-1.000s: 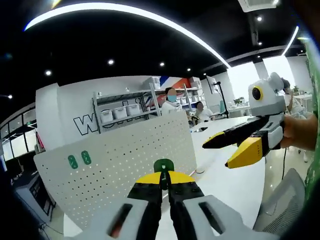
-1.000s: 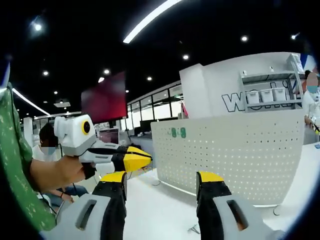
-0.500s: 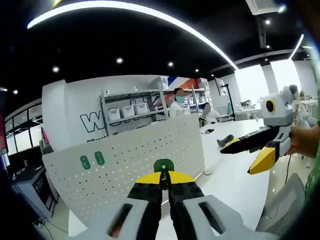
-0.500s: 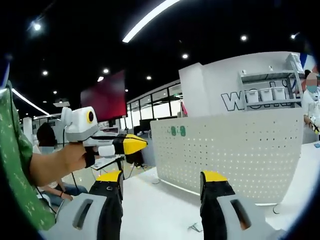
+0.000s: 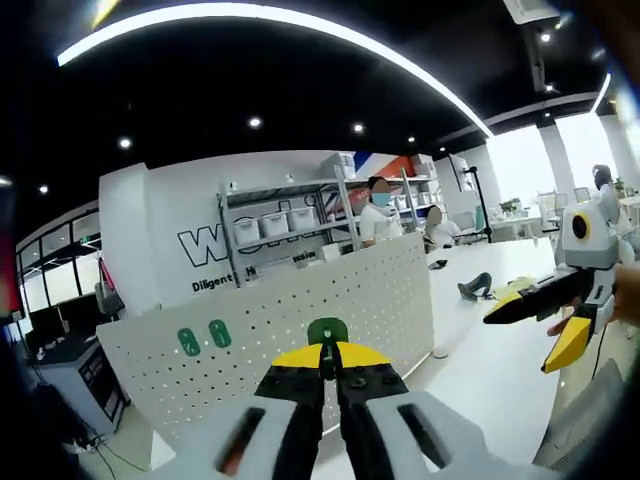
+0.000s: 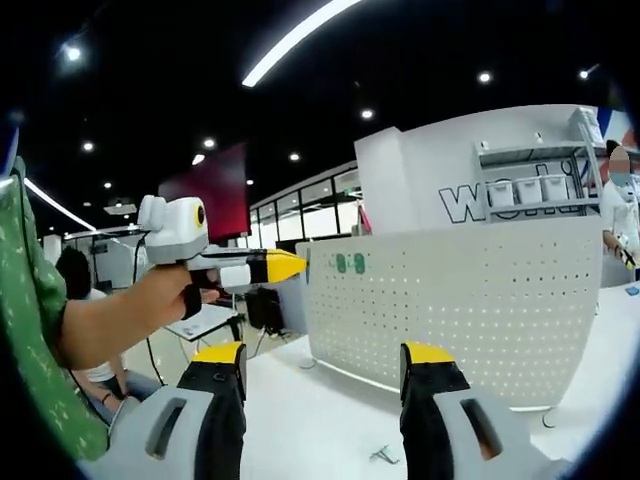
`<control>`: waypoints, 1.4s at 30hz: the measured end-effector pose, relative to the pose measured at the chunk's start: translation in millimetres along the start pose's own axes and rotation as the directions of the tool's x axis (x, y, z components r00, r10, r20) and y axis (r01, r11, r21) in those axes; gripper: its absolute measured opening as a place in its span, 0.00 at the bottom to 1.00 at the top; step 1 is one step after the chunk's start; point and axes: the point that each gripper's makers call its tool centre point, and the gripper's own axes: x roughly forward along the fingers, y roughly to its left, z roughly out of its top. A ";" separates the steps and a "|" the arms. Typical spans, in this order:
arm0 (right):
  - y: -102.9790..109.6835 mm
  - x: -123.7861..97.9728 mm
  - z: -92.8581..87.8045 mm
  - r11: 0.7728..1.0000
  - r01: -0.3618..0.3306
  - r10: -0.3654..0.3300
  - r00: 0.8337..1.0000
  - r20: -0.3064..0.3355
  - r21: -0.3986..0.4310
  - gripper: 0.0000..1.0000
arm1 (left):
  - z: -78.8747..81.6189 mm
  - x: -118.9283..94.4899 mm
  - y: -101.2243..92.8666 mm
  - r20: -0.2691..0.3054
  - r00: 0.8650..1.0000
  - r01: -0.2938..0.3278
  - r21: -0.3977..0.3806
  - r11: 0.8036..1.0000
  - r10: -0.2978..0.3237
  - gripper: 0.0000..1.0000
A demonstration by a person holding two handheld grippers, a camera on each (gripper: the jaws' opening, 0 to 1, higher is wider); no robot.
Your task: Insert the hook assembly into the mounting plate slot until the hook locks in place.
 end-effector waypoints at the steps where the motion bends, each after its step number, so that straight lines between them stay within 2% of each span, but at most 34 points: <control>1: -0.9 -0.1 0.4 1.000 0.001 -0.001 1.000 0.002 0.000 0.63 | 1.0 1.6 1.3 -0.002 1.000 -0.004 -0.001 1.000 0.004 0.03; 13: -5.4 -0.7 0.4 1.000 0.005 -0.005 1.000 0.005 0.003 0.63 | 6.4 28.9 19.7 -0.017 0.998 -0.058 -0.034 0.998 0.058 0.03; 24: -11.5 -2.2 1.8 1.000 0.017 -0.017 1.000 0.009 0.003 0.65 | 8.9 54.4 36.6 -0.009 0.992 -0.129 -0.085 0.988 0.129 0.03; 36: -19.8 -2.8 10.6 0.999 0.028 -0.028 0.999 0.018 -0.016 0.68 | -4.7 82.7 59.1 -0.031 0.979 -0.204 -0.146 0.968 0.202 0.03; 42: -24.0 -2.4 12.7 0.999 0.039 -0.038 0.999 0.017 -0.033 0.71 | -10.8 94.9 66.6 -0.039 0.973 -0.231 -0.136 0.963 0.228 0.03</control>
